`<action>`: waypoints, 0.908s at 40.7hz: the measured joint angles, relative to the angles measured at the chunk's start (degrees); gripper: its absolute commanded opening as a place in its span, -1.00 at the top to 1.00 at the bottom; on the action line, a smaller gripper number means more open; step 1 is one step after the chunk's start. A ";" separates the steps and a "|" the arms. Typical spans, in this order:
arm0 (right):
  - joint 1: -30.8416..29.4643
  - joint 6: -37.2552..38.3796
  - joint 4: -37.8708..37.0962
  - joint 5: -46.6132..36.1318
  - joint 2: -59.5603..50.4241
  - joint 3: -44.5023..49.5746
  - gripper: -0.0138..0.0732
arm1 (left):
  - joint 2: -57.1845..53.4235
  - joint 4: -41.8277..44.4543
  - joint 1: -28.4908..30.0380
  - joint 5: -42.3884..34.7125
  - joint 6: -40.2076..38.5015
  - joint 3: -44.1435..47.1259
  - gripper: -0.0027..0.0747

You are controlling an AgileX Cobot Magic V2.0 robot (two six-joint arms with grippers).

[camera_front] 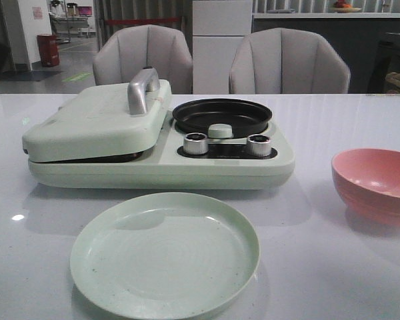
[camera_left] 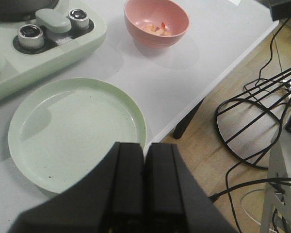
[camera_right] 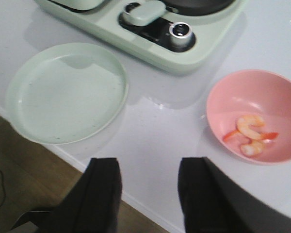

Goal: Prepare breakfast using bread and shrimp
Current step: 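Grasp the rim of the pink shrimp bowl with the right gripper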

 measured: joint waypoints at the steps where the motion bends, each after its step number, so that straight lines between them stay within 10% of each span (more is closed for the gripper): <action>1: -0.90 0.31 -0.47 0.39 0.99 -0.59 -0.13 | 0.00 0.00 0.00 -0.09 0.00 0.05 0.67; 19: -27.13 2.08 -1.31 8.61 28.64 -18.33 -0.49 | 0.00 0.86 -0.13 -0.79 0.00 0.19 0.67; 37: -28.49 0.48 -0.76 7.04 52.69 -27.54 -0.50 | 0.00 1.23 -0.13 -2.96 0.00 0.19 0.67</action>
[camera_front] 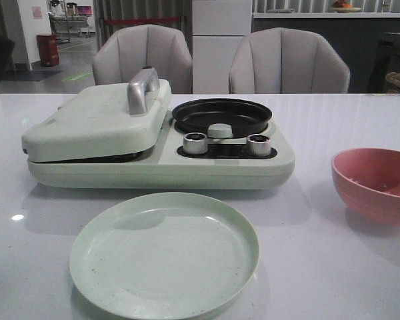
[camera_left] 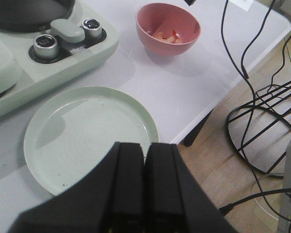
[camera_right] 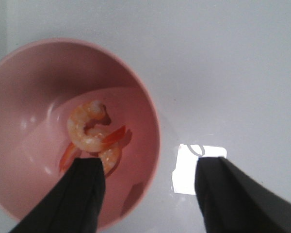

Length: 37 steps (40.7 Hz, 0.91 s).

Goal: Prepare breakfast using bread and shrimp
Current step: 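Grasp the rim of the pink shrimp bowl with the right gripper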

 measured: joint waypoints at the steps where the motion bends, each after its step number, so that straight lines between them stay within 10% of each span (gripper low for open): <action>1: 0.00 -0.12 0.00 -0.68 1.05 -0.23 -0.50 | 0.00 0.00 0.00 0.00 0.00 0.00 0.67; 11: 0.08 -0.12 1.25 -5.79 7.58 -0.26 -0.46 | 0.00 0.02 0.00 -0.35 0.03 0.00 0.67; 26: 0.08 -0.24 1.48 -5.12 8.80 -0.35 0.54 | 0.00 0.02 0.00 -0.40 0.03 0.00 0.67; 37: 0.08 -0.82 1.83 -4.62 7.81 -0.49 0.60 | 0.00 0.02 0.00 -0.48 0.14 0.00 0.67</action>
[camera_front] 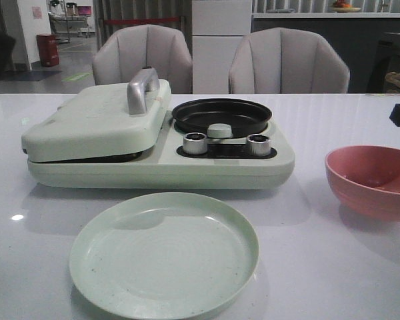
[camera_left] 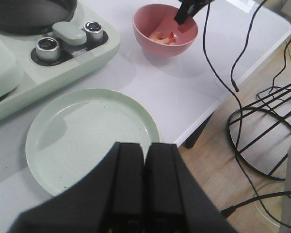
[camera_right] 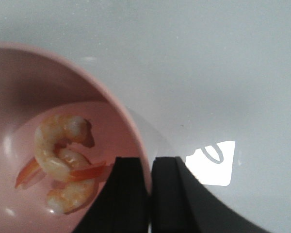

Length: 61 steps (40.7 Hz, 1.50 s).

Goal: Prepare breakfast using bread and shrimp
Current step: 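Grasp the rim of the pink shrimp bowl with the right gripper, then lift the pink bowl and tip the shrimp into the black pan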

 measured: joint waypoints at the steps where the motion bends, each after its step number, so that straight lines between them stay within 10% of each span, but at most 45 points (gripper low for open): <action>1: 0.00 -0.18 0.00 0.31 -0.49 -0.15 0.60 | 0.00 0.00 0.00 0.00 -0.01 0.00 0.67; 22: 13.15 0.63 -10.19 2.43 -14.54 -19.86 0.58 | 0.00 0.00 0.00 0.00 -0.01 0.00 0.67; 61: 40.73 43.53 -89.96 6.56 16.07 -39.98 0.58 | 0.00 0.00 0.00 0.00 -0.01 0.00 0.67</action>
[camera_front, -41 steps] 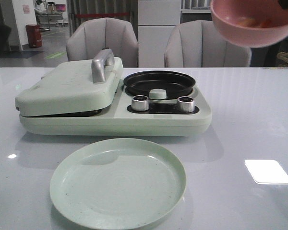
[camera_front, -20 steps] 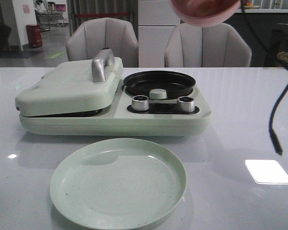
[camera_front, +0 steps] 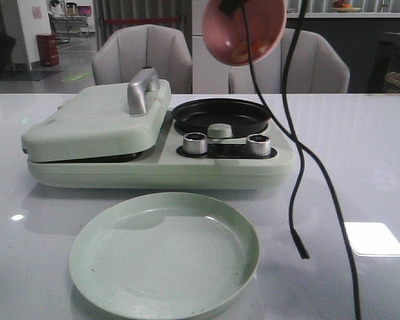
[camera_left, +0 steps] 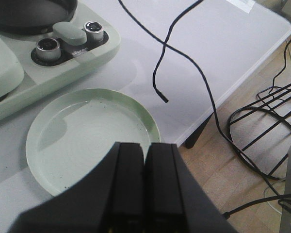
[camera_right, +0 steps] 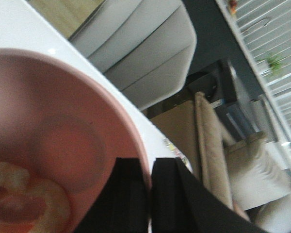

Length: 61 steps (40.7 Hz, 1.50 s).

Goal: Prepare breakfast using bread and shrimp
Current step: 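Lift the pink bowl and tip the shrimp into the black pan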

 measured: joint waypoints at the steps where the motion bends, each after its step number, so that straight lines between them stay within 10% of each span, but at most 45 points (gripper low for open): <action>1: 0.34 0.54 -1.74 0.78 0.48 0.00 0.58 | 0.00 0.00 0.00 0.00 0.00 0.00 0.67; 13: 3.95 2.59 -17.28 6.25 3.32 -0.88 0.58 | 0.00 0.00 0.00 0.00 0.00 0.00 0.67; 42: 4.87 -7.11 -18.58 9.31 3.53 -12.71 0.58 | 0.00 0.00 0.00 0.00 0.00 0.00 0.67; 61: -1.34 -7.62 19.03 17.29 -1.83 -4.99 0.58 | 0.00 1.02 0.00 0.00 0.00 0.00 0.67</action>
